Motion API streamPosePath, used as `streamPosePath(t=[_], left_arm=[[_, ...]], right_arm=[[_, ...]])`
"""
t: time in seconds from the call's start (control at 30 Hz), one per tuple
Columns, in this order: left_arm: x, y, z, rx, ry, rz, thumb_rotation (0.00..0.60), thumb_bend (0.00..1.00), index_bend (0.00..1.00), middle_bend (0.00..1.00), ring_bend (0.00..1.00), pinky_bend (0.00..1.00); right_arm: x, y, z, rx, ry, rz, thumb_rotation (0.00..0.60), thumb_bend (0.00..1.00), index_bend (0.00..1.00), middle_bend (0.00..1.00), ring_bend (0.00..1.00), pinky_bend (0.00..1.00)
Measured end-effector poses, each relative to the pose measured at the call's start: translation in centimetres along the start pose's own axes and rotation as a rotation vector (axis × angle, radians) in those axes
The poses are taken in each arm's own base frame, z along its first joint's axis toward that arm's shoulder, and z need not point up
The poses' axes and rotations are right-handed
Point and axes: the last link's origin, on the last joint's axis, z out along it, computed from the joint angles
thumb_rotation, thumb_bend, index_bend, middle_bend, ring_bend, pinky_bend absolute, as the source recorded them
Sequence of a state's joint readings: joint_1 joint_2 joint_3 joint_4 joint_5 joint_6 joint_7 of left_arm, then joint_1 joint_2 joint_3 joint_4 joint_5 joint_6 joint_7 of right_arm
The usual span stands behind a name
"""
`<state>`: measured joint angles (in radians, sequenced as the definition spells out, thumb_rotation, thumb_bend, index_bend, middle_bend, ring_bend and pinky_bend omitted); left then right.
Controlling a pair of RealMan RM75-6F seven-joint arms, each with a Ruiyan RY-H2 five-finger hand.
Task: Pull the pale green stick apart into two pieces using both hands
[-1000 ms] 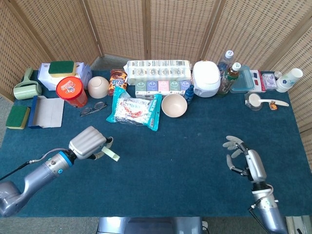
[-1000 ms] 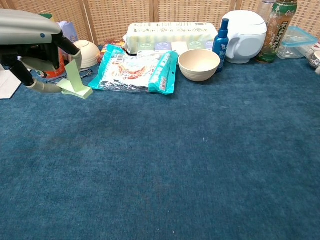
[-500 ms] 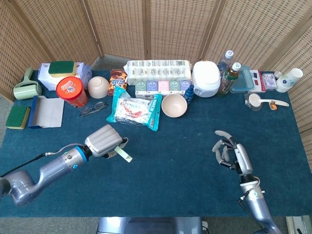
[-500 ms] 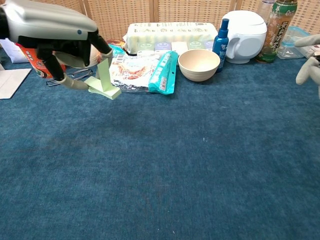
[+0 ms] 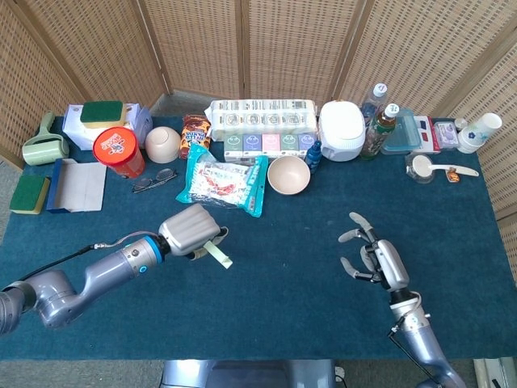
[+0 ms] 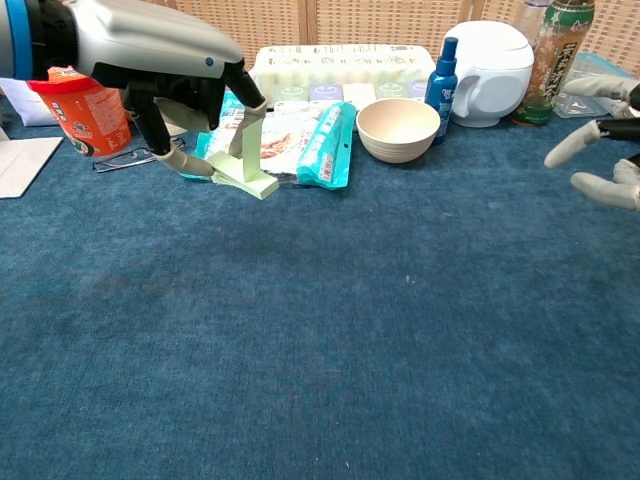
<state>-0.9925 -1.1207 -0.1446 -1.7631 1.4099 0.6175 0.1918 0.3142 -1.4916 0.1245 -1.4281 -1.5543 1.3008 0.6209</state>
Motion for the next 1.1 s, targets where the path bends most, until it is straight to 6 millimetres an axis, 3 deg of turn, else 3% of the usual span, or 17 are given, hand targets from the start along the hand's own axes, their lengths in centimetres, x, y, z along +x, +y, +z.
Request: streamPosePath(t=[0.1,0.3,0.4,0.9,1.1], left_arm=[[0.2,0.1,0.3,-0.003,-0.003,0.004,0.600,0.44,0.70,0.96,0.92,0.90],[0.6,0.3,0.8,-0.007,-0.007,0.008,0.600,0.44,0.70,0.96,0.92,0.90],[0.8,0.3,1.0,-0.007,-0.009,0.012,0.600,0.44,0.70,0.96,0.92,0.90],[0.9,1.0,2.3,-0.020,-0.028,0.023,0.600,0.44,0.70,0.96,0.92,0.90],[1.0,1.4,2.7,-0.026,-0.032,0.026,0.600,0.44,0.70,0.96,0.92,0.90]], right_arm=[[-0.3,-0.4,0.3,0.013,-0.010,-0.021,0.600,0.34,0.14,0.81,1.00,1.00],[-0.9,-1.1,0.6,0.041,0.001,-0.027,0.600,0.33,0.36,0.94,1.00,1.00],[-1.2,-1.3,0.7,0.055,0.002,-0.029,0.600,0.33,0.38,0.99,1.00,1.00],[-3.1,-2.7,1.2,0.097,-0.002,0.021,0.600,0.33,0.44,1.00,1.00,1.00],[-4.1,-3.9,1.8,0.127,-0.031,0.070,0.600,0.40,0.45,1.00,1.00,1.00]])
